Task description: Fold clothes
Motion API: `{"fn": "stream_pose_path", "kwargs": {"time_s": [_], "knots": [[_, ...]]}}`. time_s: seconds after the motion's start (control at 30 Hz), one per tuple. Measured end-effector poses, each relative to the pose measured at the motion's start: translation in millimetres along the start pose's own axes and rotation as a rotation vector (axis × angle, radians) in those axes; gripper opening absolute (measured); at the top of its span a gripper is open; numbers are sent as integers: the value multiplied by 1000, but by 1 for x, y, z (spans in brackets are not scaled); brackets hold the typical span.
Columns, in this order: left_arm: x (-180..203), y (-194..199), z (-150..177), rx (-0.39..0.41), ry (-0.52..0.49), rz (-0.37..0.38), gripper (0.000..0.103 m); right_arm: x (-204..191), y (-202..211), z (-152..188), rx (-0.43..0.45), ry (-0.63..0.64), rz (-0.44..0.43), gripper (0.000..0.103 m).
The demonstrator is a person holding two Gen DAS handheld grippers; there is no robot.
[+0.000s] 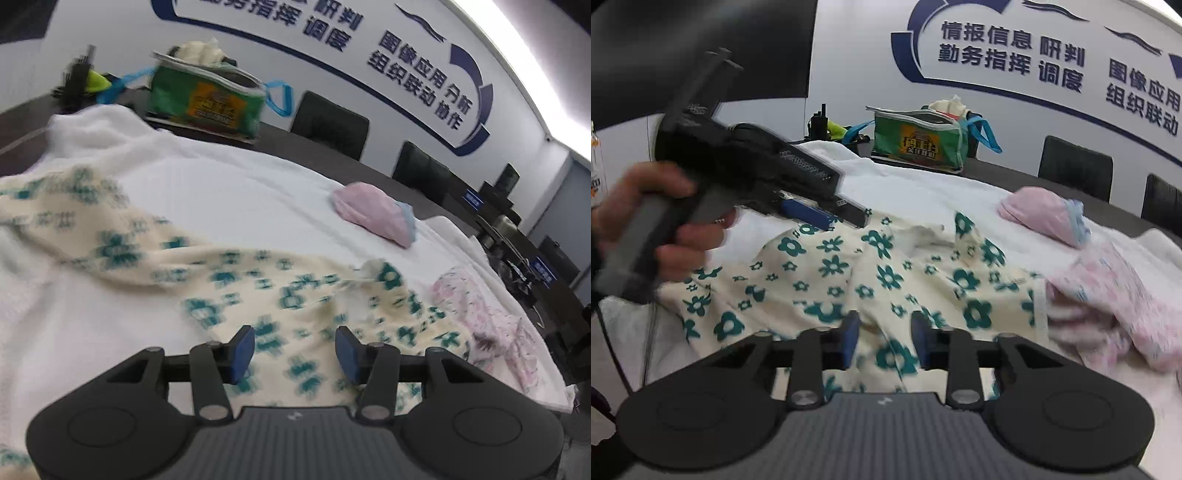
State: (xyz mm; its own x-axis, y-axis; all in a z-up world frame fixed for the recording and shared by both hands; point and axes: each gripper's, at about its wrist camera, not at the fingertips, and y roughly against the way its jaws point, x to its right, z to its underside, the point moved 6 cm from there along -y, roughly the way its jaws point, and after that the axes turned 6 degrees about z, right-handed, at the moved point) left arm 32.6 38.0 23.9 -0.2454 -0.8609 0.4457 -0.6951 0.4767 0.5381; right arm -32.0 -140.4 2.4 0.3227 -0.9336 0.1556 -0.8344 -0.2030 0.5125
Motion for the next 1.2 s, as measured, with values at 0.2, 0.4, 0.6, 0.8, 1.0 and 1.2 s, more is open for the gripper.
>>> {"fn": "stream_pose_path", "kwargs": {"time_s": [0.2, 0.4, 0.6, 0.8, 1.0, 1.2], "knots": [[-36, 51, 33, 46, -132, -61, 53, -5, -11, -8, -21, 44, 23, 18], [-46, 49, 53, 52, -158, -17, 53, -15, -30, -3, -93, 110, 13, 18], [-44, 49, 55, 64, -167, -10, 54, -18, -44, 3, -130, 111, -2, 10], [-40, 47, 59, 63, -187, -12, 54, -7, -31, -23, -64, -46, -79, 3], [-42, 48, 59, 67, -175, -3, 54, -26, -56, -9, -155, -41, -121, 6], [-45, 60, 55, 134, -149, 30, 54, -20, -25, -23, -50, -92, -173, 15]]}}
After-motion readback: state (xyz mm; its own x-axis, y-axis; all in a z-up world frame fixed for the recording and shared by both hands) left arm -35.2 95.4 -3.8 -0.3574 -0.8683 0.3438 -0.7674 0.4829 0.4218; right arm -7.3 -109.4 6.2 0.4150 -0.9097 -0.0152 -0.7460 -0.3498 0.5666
